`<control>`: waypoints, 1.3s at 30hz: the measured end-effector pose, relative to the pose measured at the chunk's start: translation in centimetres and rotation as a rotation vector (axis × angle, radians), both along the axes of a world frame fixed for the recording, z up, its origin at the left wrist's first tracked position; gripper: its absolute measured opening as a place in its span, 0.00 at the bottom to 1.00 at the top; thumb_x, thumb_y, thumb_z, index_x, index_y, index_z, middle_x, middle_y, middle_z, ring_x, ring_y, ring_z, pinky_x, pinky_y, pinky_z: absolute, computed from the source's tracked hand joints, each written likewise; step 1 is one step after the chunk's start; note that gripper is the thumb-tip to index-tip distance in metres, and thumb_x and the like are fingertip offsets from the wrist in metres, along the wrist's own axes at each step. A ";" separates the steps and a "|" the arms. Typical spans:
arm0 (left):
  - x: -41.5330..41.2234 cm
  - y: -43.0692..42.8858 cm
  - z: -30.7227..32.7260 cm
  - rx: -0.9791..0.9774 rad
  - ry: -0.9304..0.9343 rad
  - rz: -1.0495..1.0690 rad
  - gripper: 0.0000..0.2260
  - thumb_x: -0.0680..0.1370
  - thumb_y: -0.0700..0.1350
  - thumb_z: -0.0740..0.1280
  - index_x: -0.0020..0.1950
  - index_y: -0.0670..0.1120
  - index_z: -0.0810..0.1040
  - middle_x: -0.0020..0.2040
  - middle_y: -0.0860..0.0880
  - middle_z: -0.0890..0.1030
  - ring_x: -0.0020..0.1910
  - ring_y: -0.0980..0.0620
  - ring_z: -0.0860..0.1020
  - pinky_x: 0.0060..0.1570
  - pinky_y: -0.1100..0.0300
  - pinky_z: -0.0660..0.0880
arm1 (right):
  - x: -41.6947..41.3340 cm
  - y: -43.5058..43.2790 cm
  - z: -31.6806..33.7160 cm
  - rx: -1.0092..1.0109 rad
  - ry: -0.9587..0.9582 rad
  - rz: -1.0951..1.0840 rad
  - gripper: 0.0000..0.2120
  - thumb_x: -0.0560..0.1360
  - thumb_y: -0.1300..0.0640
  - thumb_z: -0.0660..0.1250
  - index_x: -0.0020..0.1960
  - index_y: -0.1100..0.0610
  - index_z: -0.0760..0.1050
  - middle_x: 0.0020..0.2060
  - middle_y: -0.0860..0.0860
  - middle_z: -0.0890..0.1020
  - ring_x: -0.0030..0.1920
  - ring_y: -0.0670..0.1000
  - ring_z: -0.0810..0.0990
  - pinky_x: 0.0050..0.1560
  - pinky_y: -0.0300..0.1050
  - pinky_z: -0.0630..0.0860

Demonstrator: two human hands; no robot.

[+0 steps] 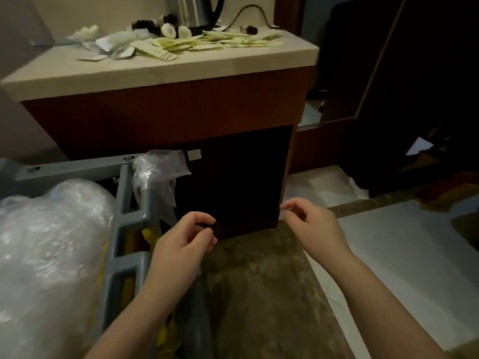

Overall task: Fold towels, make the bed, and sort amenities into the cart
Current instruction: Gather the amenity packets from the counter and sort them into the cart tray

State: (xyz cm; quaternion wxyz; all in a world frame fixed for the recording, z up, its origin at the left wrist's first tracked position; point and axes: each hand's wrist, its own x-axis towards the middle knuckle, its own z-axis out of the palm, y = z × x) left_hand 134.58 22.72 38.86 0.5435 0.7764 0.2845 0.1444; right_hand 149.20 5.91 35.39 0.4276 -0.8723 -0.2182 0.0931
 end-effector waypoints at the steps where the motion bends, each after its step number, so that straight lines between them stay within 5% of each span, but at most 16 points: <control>1: 0.7 0.2 0.1 -0.014 0.006 0.046 0.08 0.79 0.40 0.62 0.52 0.53 0.77 0.42 0.50 0.80 0.41 0.59 0.78 0.40 0.66 0.71 | 1.6 0.8 0.8 0.016 -0.016 0.043 0.08 0.80 0.54 0.60 0.54 0.45 0.76 0.37 0.45 0.80 0.29 0.42 0.75 0.26 0.35 0.69; 4: 2.8 1.6 0.2 -0.024 -0.015 0.141 0.08 0.79 0.40 0.62 0.51 0.52 0.78 0.42 0.49 0.81 0.44 0.54 0.79 0.43 0.63 0.72 | 5.5 4.1 2.9 0.063 -0.036 0.158 0.07 0.79 0.54 0.61 0.53 0.45 0.76 0.37 0.47 0.81 0.30 0.47 0.76 0.29 0.45 0.72; 8: 6.5 5.1 0.4 -0.018 -0.035 0.254 0.09 0.79 0.40 0.63 0.48 0.53 0.79 0.39 0.50 0.81 0.43 0.53 0.80 0.42 0.61 0.72 | 10.1 9.3 5.8 0.110 -0.101 0.324 0.08 0.80 0.55 0.61 0.55 0.46 0.76 0.36 0.47 0.80 0.28 0.47 0.74 0.27 0.43 0.70; 11: 10.4 9.2 0.8 0.027 -0.108 0.329 0.10 0.78 0.39 0.63 0.46 0.53 0.79 0.36 0.51 0.81 0.42 0.51 0.79 0.42 0.58 0.72 | 14.3 13.4 8.1 0.127 -0.175 0.393 0.10 0.80 0.56 0.60 0.57 0.48 0.76 0.40 0.44 0.80 0.37 0.49 0.79 0.38 0.46 0.77; 15: 17.5 15.6 2.6 0.105 -0.225 0.351 0.10 0.78 0.36 0.62 0.45 0.51 0.78 0.34 0.51 0.80 0.38 0.54 0.78 0.42 0.57 0.72 | 21.5 19.7 10.7 0.173 -0.331 0.374 0.09 0.78 0.56 0.62 0.54 0.47 0.78 0.40 0.38 0.77 0.41 0.39 0.77 0.40 0.33 0.71; 19: 25.1 21.7 6.3 0.175 -0.313 0.364 0.11 0.77 0.34 0.63 0.44 0.50 0.78 0.31 0.54 0.80 0.31 0.60 0.76 0.40 0.64 0.72 | 28.1 25.4 13.7 0.169 -0.387 0.357 0.08 0.78 0.55 0.61 0.55 0.47 0.76 0.39 0.40 0.77 0.38 0.42 0.76 0.39 0.39 0.73; 24: 33.0 25.9 10.8 0.380 -0.309 0.319 0.08 0.78 0.42 0.64 0.49 0.56 0.77 0.39 0.53 0.81 0.41 0.55 0.79 0.41 0.58 0.74 | 35.4 29.6 15.5 0.128 -0.498 0.291 0.11 0.78 0.54 0.62 0.59 0.49 0.76 0.45 0.42 0.78 0.48 0.44 0.76 0.52 0.46 0.76; 27: 36.6 27.6 11.3 0.505 -0.231 0.299 0.07 0.78 0.45 0.64 0.54 0.55 0.75 0.43 0.57 0.79 0.43 0.56 0.78 0.40 0.63 0.73 | 39.5 31.5 16.2 -0.018 -0.559 0.354 0.19 0.75 0.46 0.65 0.65 0.45 0.70 0.59 0.42 0.75 0.62 0.45 0.71 0.64 0.51 0.70; 30: 39.5 29.3 11.3 0.704 -0.119 0.241 0.14 0.78 0.48 0.65 0.63 0.52 0.72 0.51 0.56 0.78 0.50 0.58 0.75 0.50 0.60 0.73 | 42.9 33.4 17.0 -0.185 -0.502 0.509 0.36 0.70 0.39 0.69 0.74 0.41 0.58 0.73 0.42 0.62 0.73 0.46 0.58 0.72 0.54 0.59; 34: 43.1 30.5 11.4 0.964 0.124 0.048 0.29 0.77 0.58 0.63 0.75 0.53 0.59 0.72 0.54 0.65 0.70 0.55 0.63 0.68 0.58 0.60 | 46.9 36.7 16.9 -0.430 -0.487 0.709 0.52 0.62 0.33 0.72 0.76 0.38 0.44 0.77 0.43 0.49 0.76 0.49 0.48 0.73 0.55 0.53; 39: 45.9 33.0 11.5 1.143 0.501 -0.080 0.45 0.66 0.77 0.50 0.77 0.58 0.45 0.79 0.50 0.49 0.76 0.48 0.54 0.73 0.50 0.54 | 49.9 39.3 16.0 -0.590 -0.541 0.797 0.51 0.63 0.25 0.65 0.76 0.38 0.42 0.77 0.44 0.50 0.76 0.51 0.51 0.74 0.57 0.55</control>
